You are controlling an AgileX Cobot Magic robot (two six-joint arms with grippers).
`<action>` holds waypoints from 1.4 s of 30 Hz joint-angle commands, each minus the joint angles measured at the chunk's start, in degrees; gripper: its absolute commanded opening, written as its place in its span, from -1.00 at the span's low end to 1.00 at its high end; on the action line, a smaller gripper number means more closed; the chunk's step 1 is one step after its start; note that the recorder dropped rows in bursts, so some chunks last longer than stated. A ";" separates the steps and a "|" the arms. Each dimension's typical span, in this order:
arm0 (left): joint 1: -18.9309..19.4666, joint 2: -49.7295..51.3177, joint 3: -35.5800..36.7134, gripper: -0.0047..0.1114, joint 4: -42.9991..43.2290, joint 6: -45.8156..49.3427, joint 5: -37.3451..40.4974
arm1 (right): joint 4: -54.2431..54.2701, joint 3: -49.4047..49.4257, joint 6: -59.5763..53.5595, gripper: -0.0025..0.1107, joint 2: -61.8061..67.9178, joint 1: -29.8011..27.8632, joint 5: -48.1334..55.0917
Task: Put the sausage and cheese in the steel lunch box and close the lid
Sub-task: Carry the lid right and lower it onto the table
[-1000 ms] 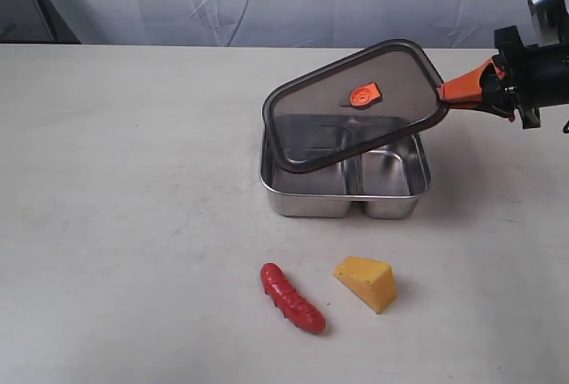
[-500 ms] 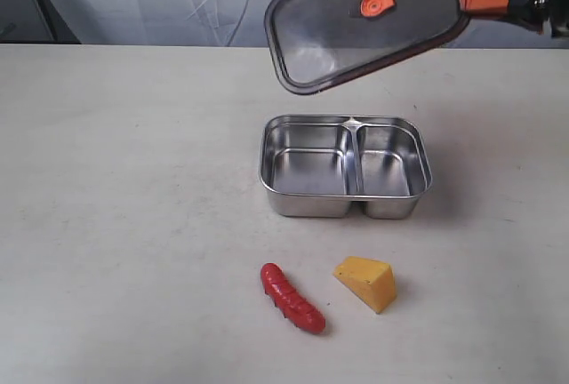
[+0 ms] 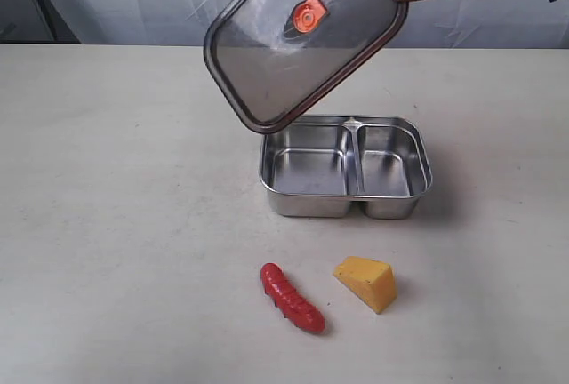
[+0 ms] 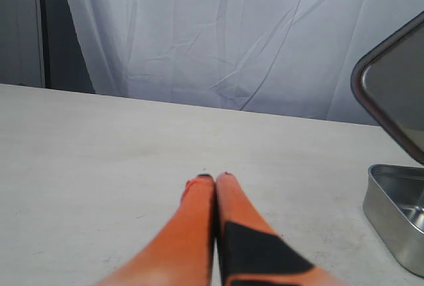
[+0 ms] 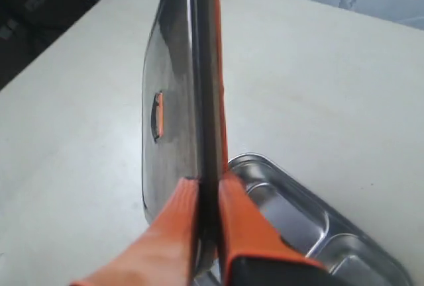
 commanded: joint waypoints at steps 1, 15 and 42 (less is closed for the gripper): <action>-0.34 -0.19 0.04 -0.91 -0.26 -0.25 -0.57 | -3.36 -0.51 -0.31 -0.97 -2.56 3.91 -9.94; -0.34 -0.19 0.04 -0.91 -0.26 -0.25 -0.57 | -44.48 -0.40 12.75 -0.97 -11.55 4.51 -22.75; -0.34 -0.19 0.04 -0.91 -0.15 -0.12 -1.14 | -86.42 -0.30 30.98 -0.97 -18.05 21.15 8.76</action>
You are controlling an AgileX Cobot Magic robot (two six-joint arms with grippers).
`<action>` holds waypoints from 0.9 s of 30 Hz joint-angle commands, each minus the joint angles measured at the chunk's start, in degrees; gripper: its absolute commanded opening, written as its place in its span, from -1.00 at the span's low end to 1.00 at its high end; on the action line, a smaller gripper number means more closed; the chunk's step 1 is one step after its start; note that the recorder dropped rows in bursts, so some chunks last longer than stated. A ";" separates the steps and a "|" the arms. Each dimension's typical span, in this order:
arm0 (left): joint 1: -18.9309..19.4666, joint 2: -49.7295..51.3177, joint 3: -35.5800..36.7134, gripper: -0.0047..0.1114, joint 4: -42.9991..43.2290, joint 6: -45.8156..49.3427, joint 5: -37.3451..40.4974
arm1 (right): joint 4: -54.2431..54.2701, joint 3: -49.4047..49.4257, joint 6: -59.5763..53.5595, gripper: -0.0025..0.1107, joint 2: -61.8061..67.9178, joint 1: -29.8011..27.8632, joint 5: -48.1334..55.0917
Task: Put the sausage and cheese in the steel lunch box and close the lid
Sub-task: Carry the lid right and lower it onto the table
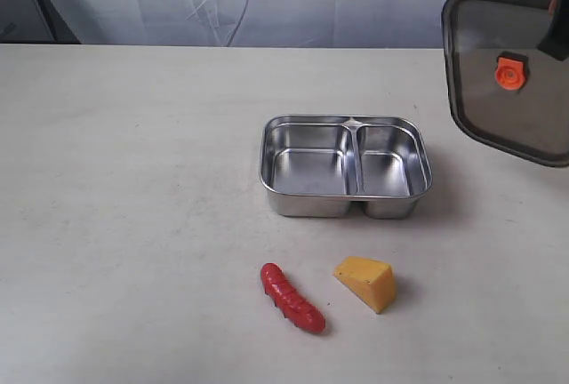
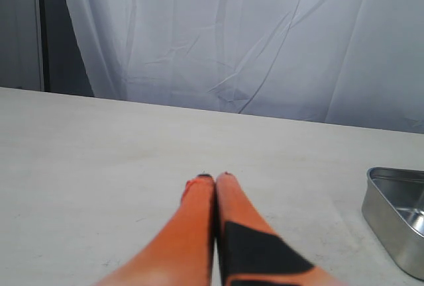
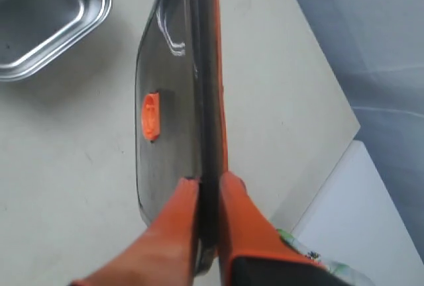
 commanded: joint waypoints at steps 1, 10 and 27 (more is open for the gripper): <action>-0.34 -0.19 0.04 -0.91 -0.15 -0.12 -0.75 | -4.02 -0.30 3.32 -0.97 -1.82 2.14 3.68; -0.34 -0.19 0.04 -0.91 -0.15 -0.05 -0.75 | -9.14 16.03 17.21 -0.97 -12.40 5.95 -0.21; -0.34 -0.19 0.04 -0.91 -0.15 0.01 -0.75 | -12.83 40.20 35.71 -0.97 -22.32 24.31 -6.46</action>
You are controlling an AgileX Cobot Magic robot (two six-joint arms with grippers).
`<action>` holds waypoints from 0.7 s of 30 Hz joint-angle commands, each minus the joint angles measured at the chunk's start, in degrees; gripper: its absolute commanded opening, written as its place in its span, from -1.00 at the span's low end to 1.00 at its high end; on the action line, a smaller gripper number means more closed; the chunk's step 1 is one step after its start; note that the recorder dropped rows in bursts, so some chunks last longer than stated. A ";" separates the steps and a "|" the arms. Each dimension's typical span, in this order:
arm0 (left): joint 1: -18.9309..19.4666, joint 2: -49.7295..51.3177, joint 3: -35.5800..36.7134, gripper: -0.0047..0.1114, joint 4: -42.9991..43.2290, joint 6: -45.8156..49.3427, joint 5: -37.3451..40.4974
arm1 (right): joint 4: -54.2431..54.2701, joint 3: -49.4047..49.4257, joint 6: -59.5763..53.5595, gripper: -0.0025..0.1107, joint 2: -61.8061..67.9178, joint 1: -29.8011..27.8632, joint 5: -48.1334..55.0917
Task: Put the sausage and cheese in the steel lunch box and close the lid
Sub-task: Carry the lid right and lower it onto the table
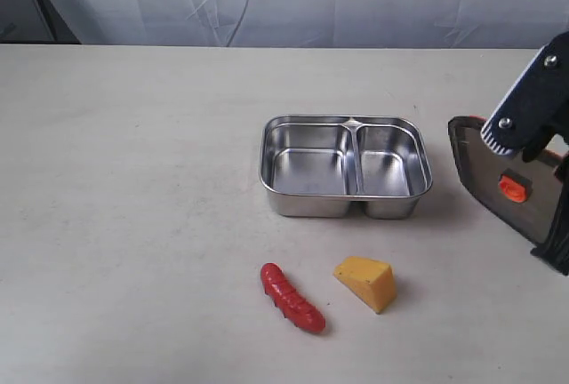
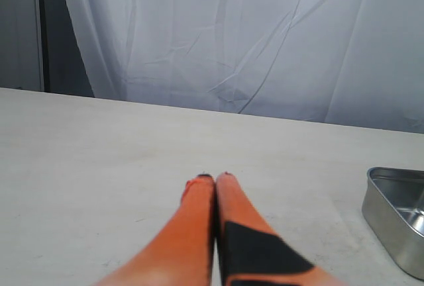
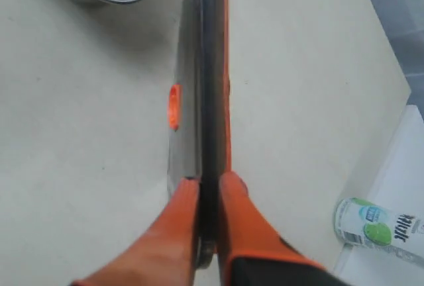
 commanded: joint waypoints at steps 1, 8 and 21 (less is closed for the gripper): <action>-0.34 -0.19 0.04 -0.91 -0.15 0.01 -0.75 | 4.32 2.33 1.33 -0.97 -0.36 2.80 1.24; -0.34 -0.19 0.04 -0.91 -0.15 0.01 -0.75 | 12.00 3.23 1.49 -0.97 -0.36 7.39 6.22; -0.34 -0.19 0.04 -0.91 0.90 -0.01 -0.82 | 17.97 3.23 -0.66 -0.97 0.49 11.70 4.69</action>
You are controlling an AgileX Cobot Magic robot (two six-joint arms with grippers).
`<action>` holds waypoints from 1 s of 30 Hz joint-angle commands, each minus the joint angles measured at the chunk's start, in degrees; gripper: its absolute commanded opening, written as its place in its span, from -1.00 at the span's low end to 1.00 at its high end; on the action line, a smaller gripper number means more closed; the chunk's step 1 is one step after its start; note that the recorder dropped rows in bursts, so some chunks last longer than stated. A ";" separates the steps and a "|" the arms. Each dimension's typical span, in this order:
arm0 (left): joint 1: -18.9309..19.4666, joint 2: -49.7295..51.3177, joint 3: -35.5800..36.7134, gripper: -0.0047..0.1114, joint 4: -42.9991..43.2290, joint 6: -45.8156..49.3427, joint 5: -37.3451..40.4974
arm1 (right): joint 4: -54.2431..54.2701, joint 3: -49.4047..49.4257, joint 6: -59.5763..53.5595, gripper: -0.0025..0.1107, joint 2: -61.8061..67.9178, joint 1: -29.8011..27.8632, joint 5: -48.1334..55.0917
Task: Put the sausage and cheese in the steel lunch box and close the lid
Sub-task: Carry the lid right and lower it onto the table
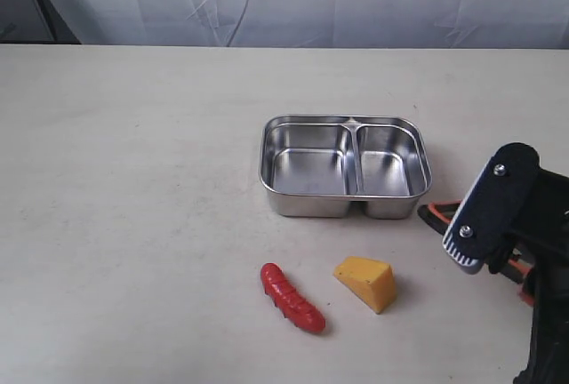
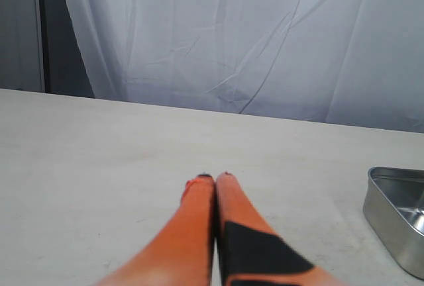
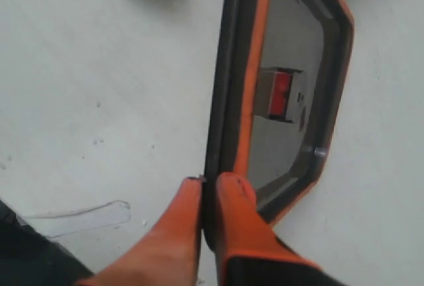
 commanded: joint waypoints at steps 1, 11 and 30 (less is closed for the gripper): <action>-0.34 -0.19 0.04 -0.91 0.68 -0.01 -0.76 | 0.85 0.11 -0.38 -0.97 1.10 0.49 -1.69; -0.34 -0.19 0.04 -0.91 1.01 -0.01 -0.76 | 0.48 0.11 -0.38 -0.97 8.71 0.49 -6.02; -0.34 -0.19 0.04 -0.91 0.99 -0.01 -1.60 | 0.48 0.11 0.51 -0.97 17.24 0.49 -8.65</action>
